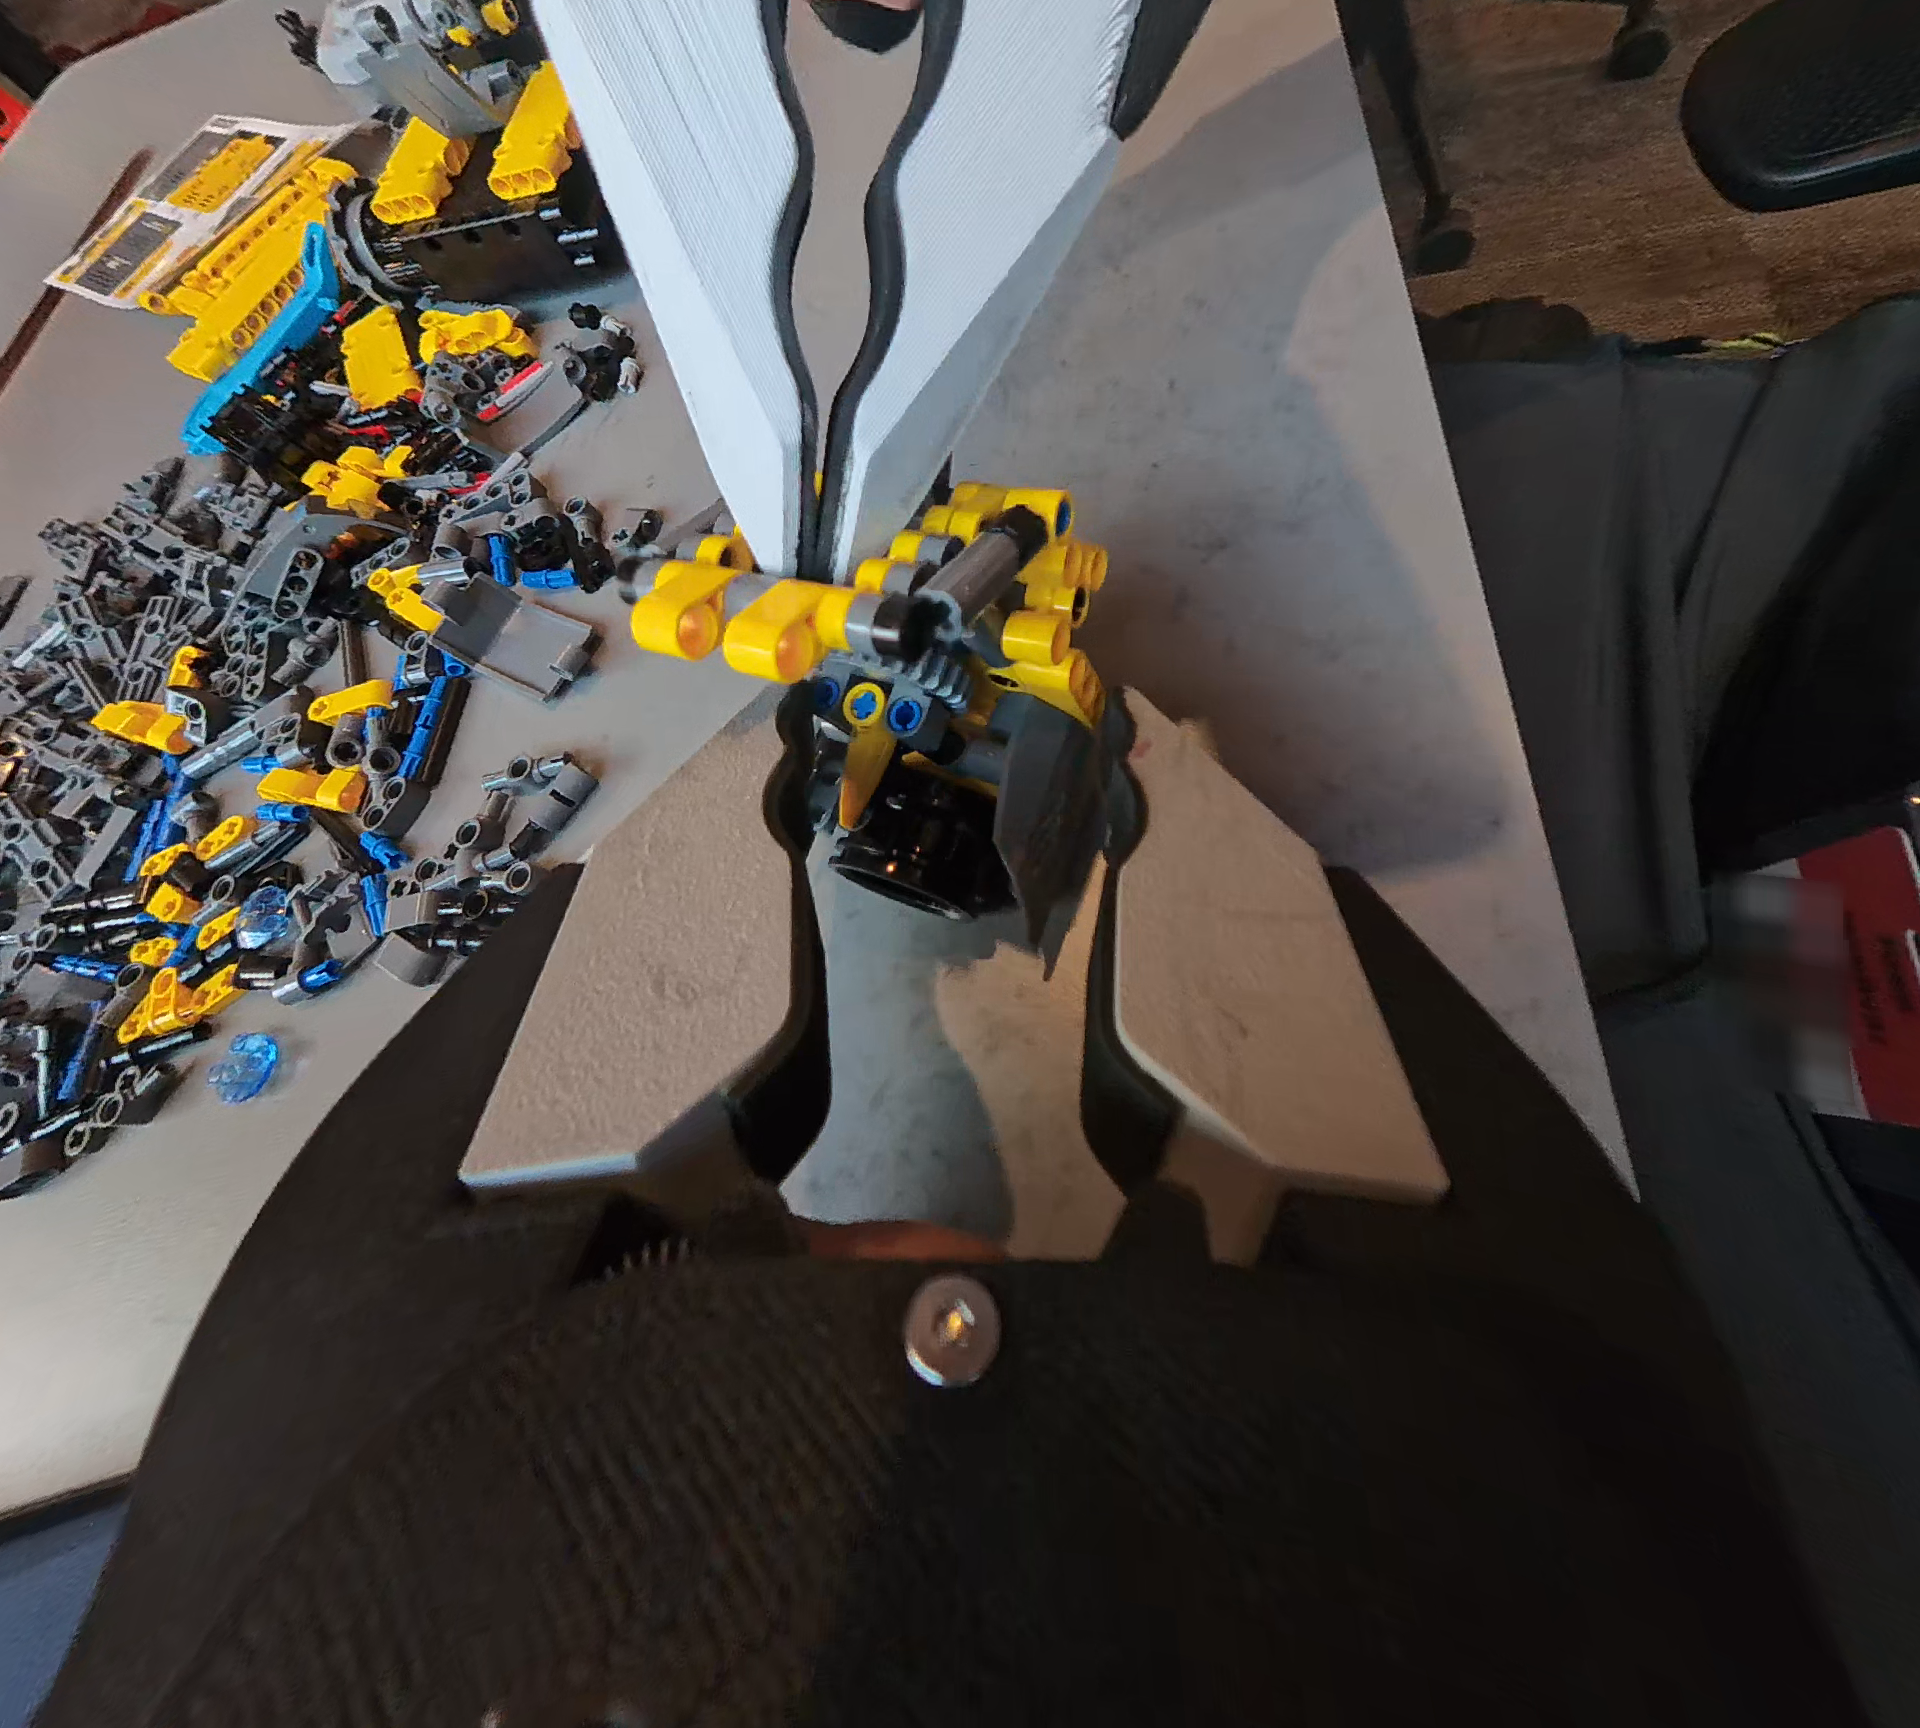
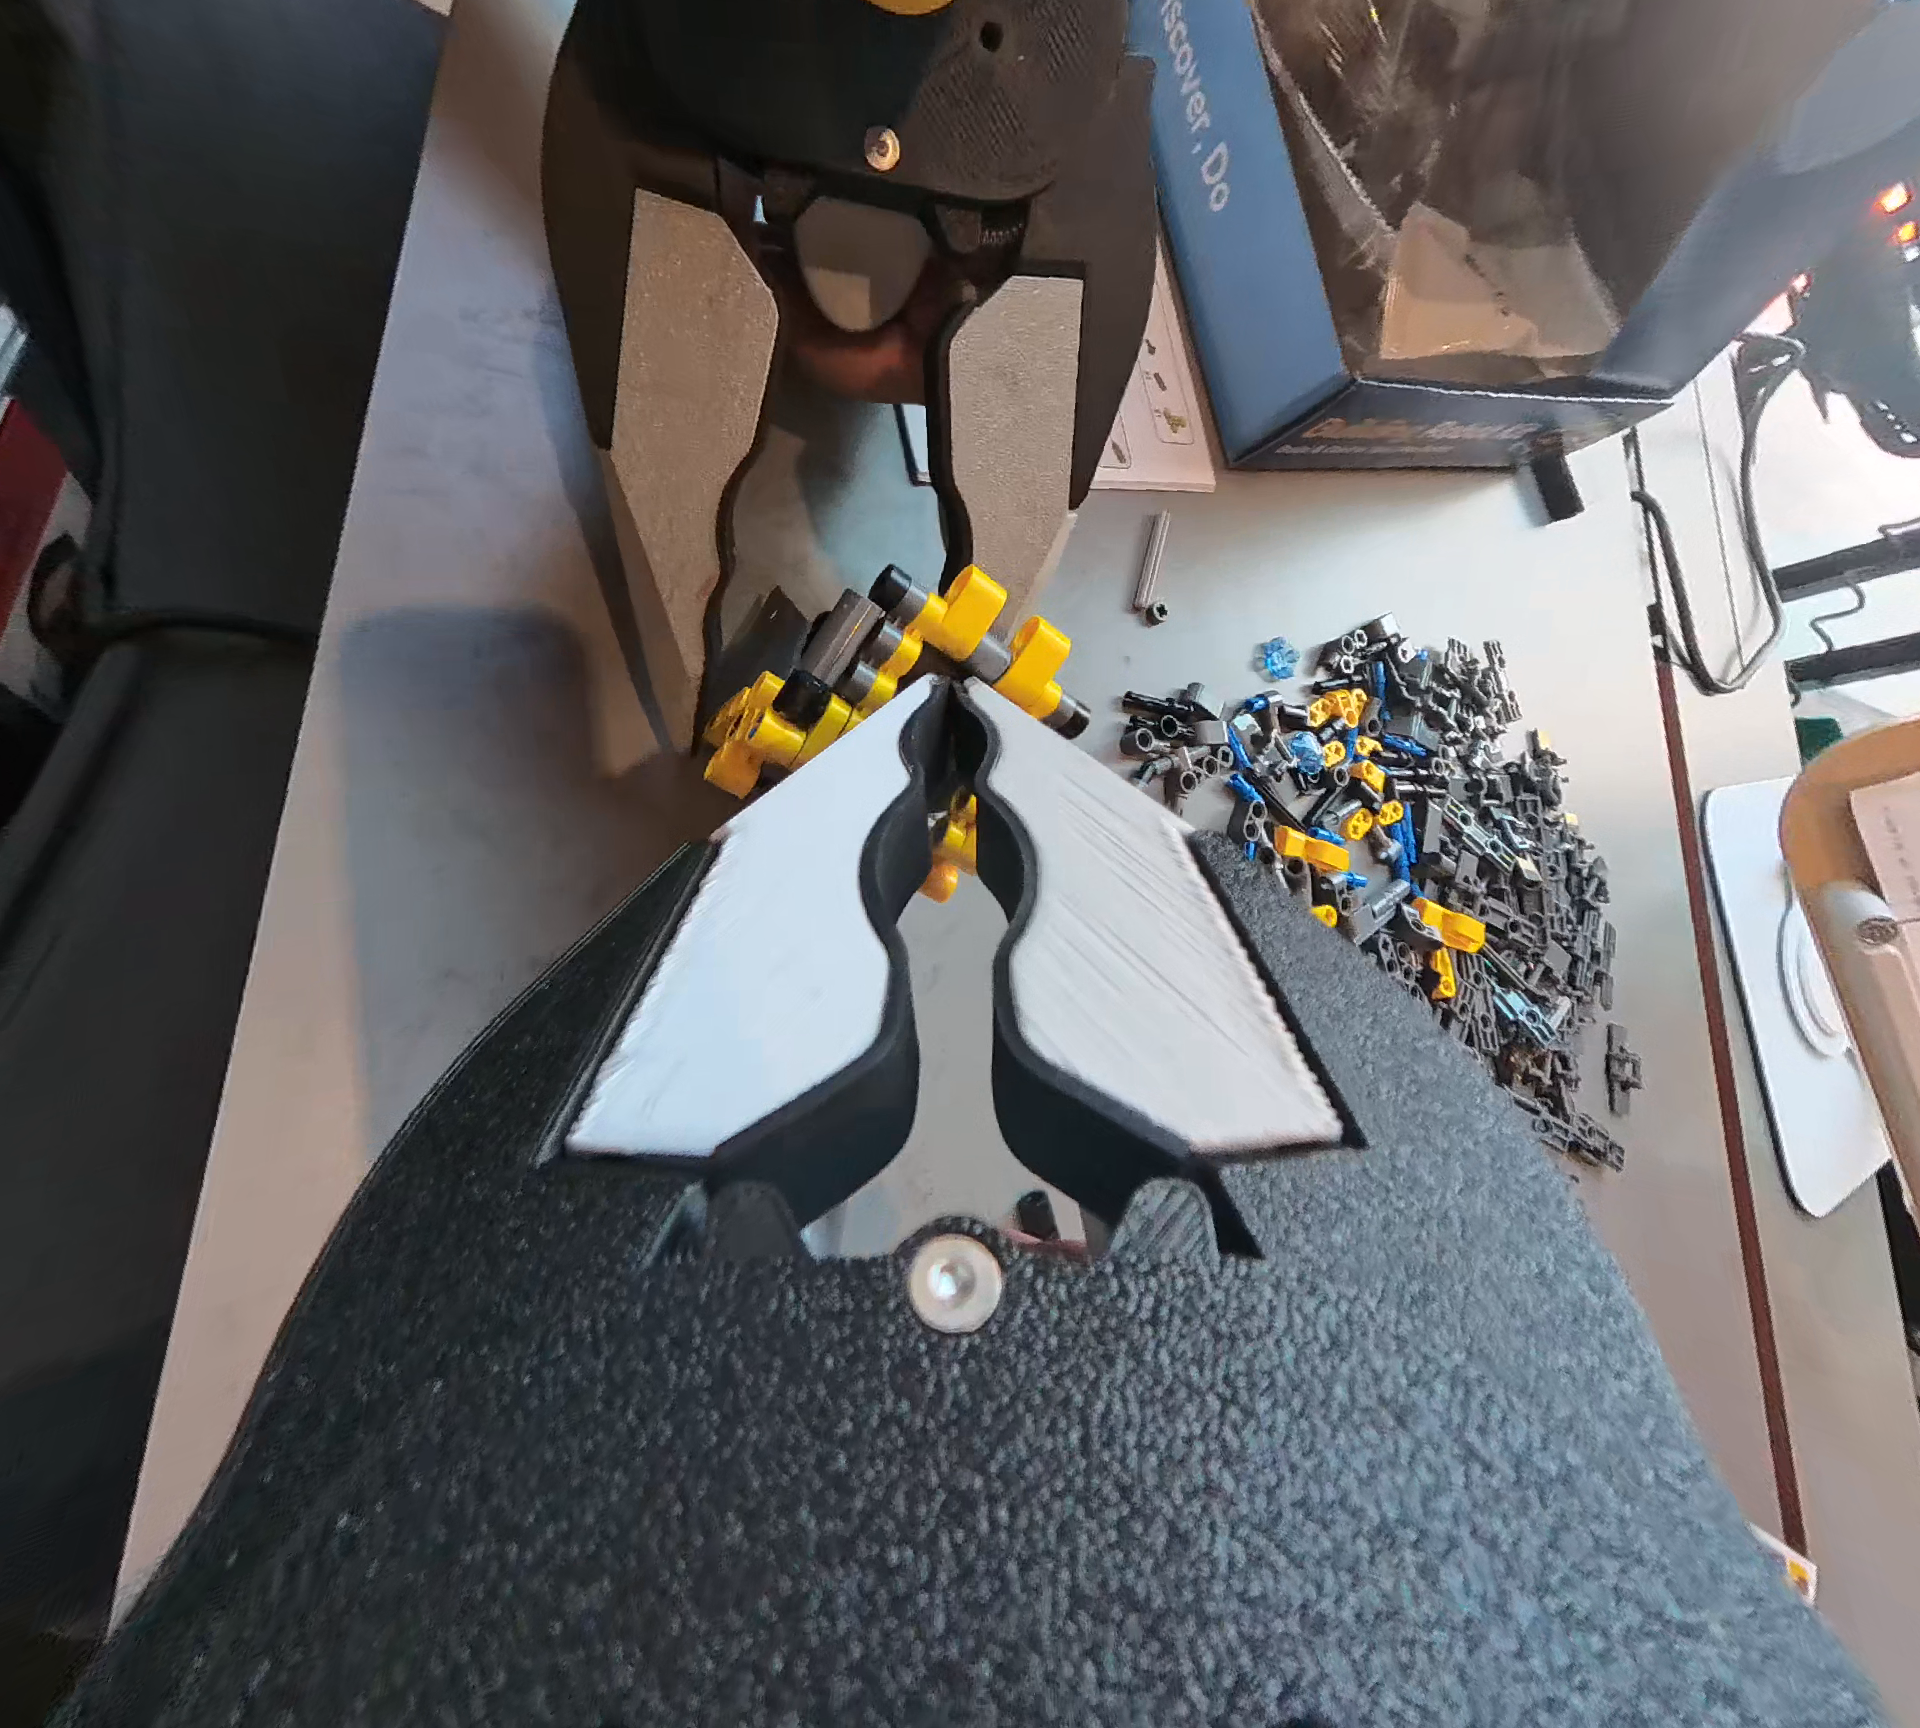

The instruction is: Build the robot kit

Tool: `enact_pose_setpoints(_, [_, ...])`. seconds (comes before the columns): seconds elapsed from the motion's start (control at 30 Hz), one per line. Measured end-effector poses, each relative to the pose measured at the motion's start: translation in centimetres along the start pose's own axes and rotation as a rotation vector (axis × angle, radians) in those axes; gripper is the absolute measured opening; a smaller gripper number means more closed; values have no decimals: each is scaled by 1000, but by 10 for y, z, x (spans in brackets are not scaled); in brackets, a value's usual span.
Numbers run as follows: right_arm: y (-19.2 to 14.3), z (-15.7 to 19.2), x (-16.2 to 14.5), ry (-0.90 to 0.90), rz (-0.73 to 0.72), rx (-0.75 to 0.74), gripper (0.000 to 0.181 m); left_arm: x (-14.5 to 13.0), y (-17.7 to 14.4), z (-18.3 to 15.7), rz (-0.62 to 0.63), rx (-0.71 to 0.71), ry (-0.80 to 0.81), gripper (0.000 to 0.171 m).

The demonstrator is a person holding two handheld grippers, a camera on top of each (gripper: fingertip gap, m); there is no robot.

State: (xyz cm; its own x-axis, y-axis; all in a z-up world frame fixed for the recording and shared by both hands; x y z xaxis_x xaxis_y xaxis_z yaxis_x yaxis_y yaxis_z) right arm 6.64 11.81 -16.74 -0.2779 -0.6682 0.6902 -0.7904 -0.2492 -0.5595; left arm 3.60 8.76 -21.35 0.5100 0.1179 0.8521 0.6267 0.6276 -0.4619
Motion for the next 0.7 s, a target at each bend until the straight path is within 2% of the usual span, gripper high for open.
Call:
enact_pose_setpoints(0.13, [-10,-5,-4,13,11,-25,0,-1,2,-2,10,2,30,53])
enact_pose_setpoints(0.2, [-21,-10,-5,51,-28,-60,12,-4,2,-5,33,-8,55,52])
enact_pose_setpoints(0.33, [-38,-8,-14,214,-141,-70,16,-5,2,-6,35,-6,94,52])
enact_pose_setpoints(0.57, [-33,16,-42,574,-237,29,60,-5,2,-8,38,14,133,52])
enact_pose_setpoints(0.7, [-14,22,-41,637,-224,57,79,-5,2,-10,37,26,176,53])
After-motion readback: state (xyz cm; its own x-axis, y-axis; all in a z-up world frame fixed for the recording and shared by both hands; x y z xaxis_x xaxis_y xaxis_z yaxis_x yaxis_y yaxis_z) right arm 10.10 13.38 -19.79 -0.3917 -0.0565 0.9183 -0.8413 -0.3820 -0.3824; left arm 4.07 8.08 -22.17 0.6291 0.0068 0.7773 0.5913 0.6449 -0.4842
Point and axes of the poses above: each gripper's, where its closed fingertips meet, y out along the fingers, x out of its top, z = x × y across the jaws, the point moved 4 cm from there along -y, back along the fingers, and after that the axes turned 6 degrees about -z, right-handed, at the moved point
